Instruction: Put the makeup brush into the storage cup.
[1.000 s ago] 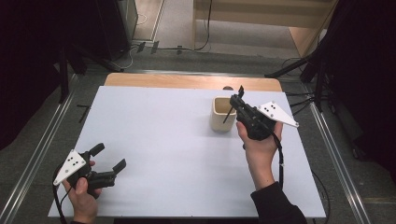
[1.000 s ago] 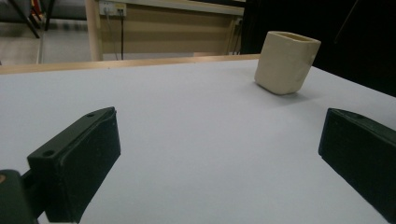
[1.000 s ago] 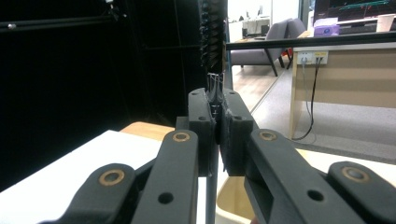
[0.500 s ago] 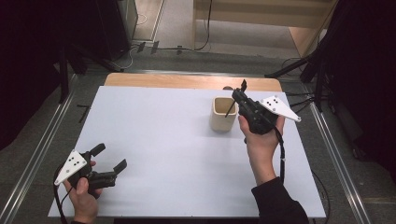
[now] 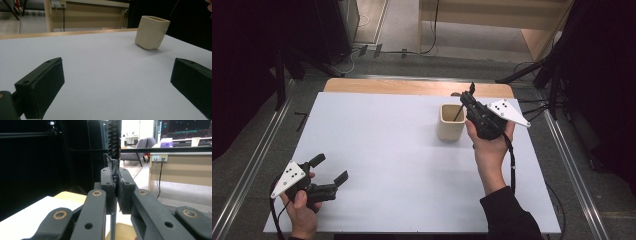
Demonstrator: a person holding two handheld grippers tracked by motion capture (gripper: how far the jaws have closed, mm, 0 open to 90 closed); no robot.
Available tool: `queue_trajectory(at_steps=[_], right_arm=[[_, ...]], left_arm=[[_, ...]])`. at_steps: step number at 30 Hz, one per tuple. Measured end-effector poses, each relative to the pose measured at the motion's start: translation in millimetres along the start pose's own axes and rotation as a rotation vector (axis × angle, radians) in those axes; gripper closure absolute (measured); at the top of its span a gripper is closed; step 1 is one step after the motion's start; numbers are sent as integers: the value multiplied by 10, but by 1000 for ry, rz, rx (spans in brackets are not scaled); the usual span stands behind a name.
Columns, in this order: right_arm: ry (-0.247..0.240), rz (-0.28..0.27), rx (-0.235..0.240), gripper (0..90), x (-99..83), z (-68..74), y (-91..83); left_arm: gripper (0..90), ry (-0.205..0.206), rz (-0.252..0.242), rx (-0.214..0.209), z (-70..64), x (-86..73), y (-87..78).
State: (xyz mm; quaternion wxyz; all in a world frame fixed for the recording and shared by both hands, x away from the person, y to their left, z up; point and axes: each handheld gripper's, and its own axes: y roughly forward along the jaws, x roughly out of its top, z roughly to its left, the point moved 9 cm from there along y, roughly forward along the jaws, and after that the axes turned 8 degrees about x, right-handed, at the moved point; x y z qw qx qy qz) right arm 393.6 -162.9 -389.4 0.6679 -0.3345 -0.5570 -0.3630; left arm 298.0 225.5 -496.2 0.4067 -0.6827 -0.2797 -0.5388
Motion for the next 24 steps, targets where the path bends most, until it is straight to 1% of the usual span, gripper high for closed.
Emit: queue_trajectory(at_steps=[5, 11, 16, 24], right_arm=[[-11, 7, -18, 860, -31, -56, 33], [-11, 11, -28, 860, -60, -98, 70], [-19, 19, -30, 859, -97, -123, 107], [-18, 42, -30, 861, -192, -152, 158]], left_arm=[[0, 2, 1, -3, -5, -1, 1], [0, 1, 1, -4, -8, -1, 3], [0, 0, 1, -4, -9, -2, 4], [0, 0, -1, -5, -11, -2, 6]])
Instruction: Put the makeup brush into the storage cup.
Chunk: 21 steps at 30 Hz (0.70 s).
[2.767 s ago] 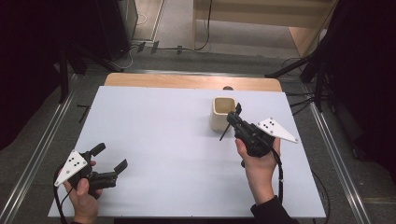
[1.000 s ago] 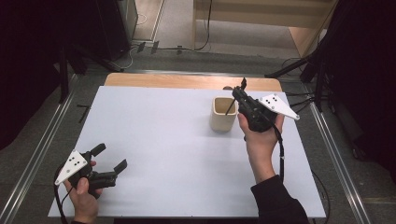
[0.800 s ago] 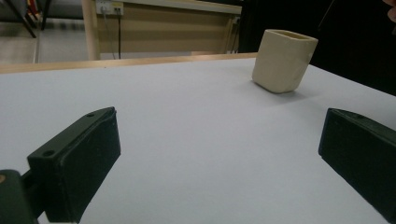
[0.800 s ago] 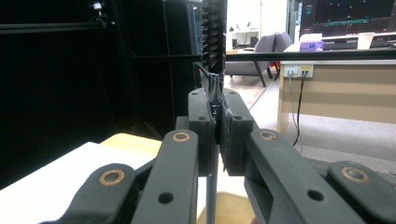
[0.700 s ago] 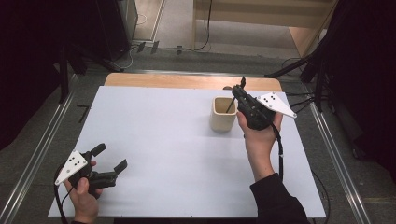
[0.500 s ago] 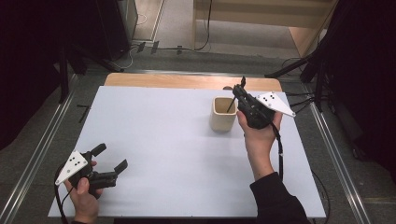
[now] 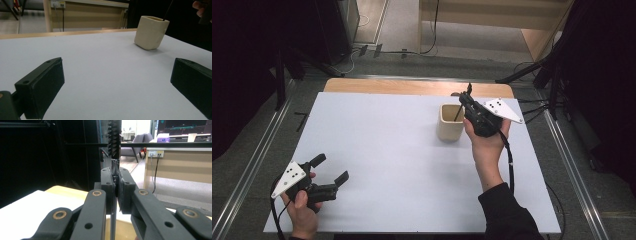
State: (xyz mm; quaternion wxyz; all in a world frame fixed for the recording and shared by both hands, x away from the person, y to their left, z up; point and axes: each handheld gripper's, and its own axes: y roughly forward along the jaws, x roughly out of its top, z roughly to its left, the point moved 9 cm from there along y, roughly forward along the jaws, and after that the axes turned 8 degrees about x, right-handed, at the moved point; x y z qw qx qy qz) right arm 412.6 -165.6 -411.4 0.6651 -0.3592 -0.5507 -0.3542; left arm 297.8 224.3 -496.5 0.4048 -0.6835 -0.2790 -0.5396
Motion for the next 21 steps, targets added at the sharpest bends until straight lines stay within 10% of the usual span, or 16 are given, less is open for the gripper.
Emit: queue_trajectory(at_steps=[21], right_arm=[[16, 70, -15, 861, -345, -75, 98]], left_arm=[[0, 2, 3, -5, -8, -6, 5]])
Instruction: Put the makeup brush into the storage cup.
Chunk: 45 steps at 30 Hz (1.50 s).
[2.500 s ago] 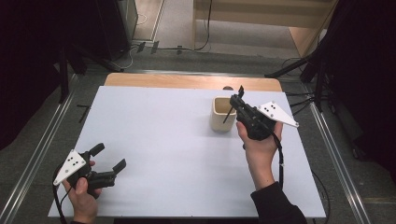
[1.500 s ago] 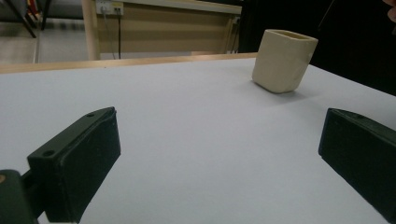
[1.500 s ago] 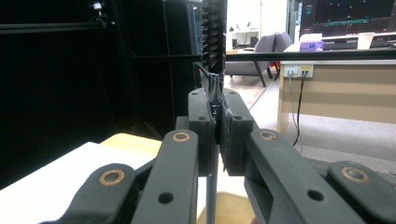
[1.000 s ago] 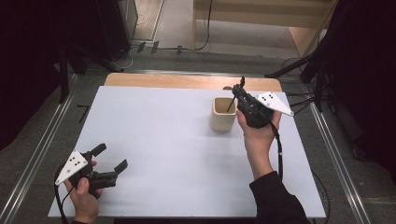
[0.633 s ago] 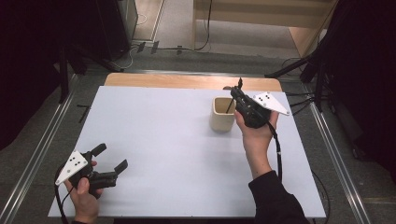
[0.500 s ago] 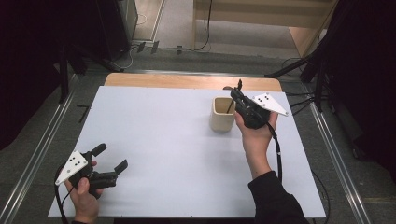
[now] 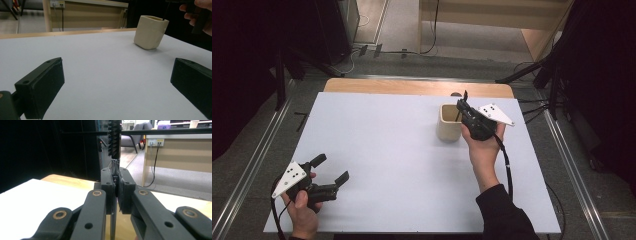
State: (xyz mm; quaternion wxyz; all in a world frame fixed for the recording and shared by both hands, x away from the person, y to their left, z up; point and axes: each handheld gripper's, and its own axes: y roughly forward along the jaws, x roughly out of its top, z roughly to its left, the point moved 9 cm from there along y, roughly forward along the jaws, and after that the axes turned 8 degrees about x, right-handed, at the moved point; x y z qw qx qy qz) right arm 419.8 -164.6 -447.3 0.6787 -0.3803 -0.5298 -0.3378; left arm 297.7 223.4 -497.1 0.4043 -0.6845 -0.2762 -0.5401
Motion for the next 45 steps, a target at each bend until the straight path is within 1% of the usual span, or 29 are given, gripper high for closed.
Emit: queue_trajectory(at_steps=[4, 6, 14, 16, 19, 20, 22, 23, 25, 26, 27, 29, 31, 33, 36, 38, 40, 42, 43, 45], right_arm=[[-1, 20, -1, 861, -69, -6, 20], [2, 20, -1, 861, -94, -8, 32], [6, 65, -15, 861, -262, -36, 71], [14, 77, -16, 860, -297, -42, 79], [11, 90, -14, 854, -326, -44, 88], [10, 90, -13, 836, -325, -44, 86], [5, 85, -24, 707, -311, -51, 74], [16, 86, -25, 659, -303, -53, 64], [47, 82, -12, 591, -285, -41, 37], [48, 88, -18, 564, -279, -41, 18], [45, 105, -21, 549, -282, -38, -4], [50, 113, -15, 460, -278, -27, -35], [37, 95, -11, 412, -265, -11, -70], [27, 82, -17, 338, -263, -9, -110], [25, 81, -17, 271, -284, -1, -164], [30, 101, -23, 244, -312, 6, -205], [41, 119, -32, 196, -338, 2, -252], [54, 133, -27, 165, -367, 1, -287], [57, 142, -24, 165, -384, 1, -302], [57, 156, -22, 134, -419, -1, -326]], left_arm=[[0, 3, 2, -1, -6, -3, 3], [0, 3, 3, -1, -9, -4, 5], [0, 4, 3, -3, -13, -6, 10], [0, 3, 4, -3, -14, -7, 11], [0, 4, 3, -4, -15, -6, 9], [0, 3, 3, -3, -13, -6, 9], [0, 3, 2, -4, -13, -5, 9], [0, 4, 3, -3, -11, -6, 8], [0, 3, 2, -3, -11, -5, 6], [0, 3, 2, -3, -11, -6, 6], [0, 4, 3, -3, -11, -7, 6], [0, 3, 2, -4, -14, -6, 8], [0, 6, 4, -3, -18, -7, 8], [0, 5, 5, -3, -25, -9, 12], [0, 9, 9, -5, -29, -14, 15], [0, 9, 8, -5, -33, -15, 19], [0, 7, 8, -5, -38, -15, 21], [0, 8, 8, -6, -37, -16, 22], [0, 8, 9, -5, -36, -17, 22], [0, 8, 8, -6, -38, -17, 23]])
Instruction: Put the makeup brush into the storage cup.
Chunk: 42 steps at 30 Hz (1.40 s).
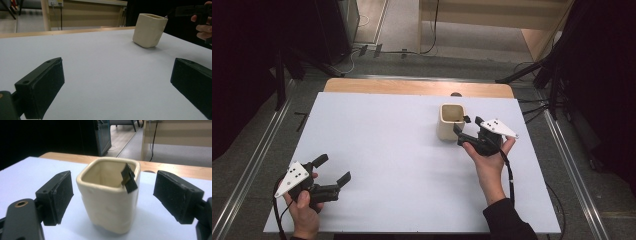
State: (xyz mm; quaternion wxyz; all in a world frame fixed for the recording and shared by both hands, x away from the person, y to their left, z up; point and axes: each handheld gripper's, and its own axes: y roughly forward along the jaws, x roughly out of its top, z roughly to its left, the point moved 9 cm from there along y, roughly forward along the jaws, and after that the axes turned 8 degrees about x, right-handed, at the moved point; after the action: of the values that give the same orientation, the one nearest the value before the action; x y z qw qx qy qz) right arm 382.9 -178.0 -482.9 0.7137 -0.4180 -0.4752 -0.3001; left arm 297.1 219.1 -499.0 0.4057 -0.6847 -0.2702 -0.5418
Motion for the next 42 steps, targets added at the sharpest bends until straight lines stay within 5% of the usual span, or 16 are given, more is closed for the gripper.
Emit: queue_trajectory(at_steps=[8, 19, 42], right_arm=[[-19, 13, 46, 3, -90, 33, -78], [-28, 9, 63, 0, -194, 36, -232], [-20, 3, 21, 0, -424, -93, -544]], left_arm=[[0, -1, 0, 0, -3, 1, -1], [0, 2, 1, -3, -12, -2, 2], [0, 7, 4, -5, -23, -9, 7]])
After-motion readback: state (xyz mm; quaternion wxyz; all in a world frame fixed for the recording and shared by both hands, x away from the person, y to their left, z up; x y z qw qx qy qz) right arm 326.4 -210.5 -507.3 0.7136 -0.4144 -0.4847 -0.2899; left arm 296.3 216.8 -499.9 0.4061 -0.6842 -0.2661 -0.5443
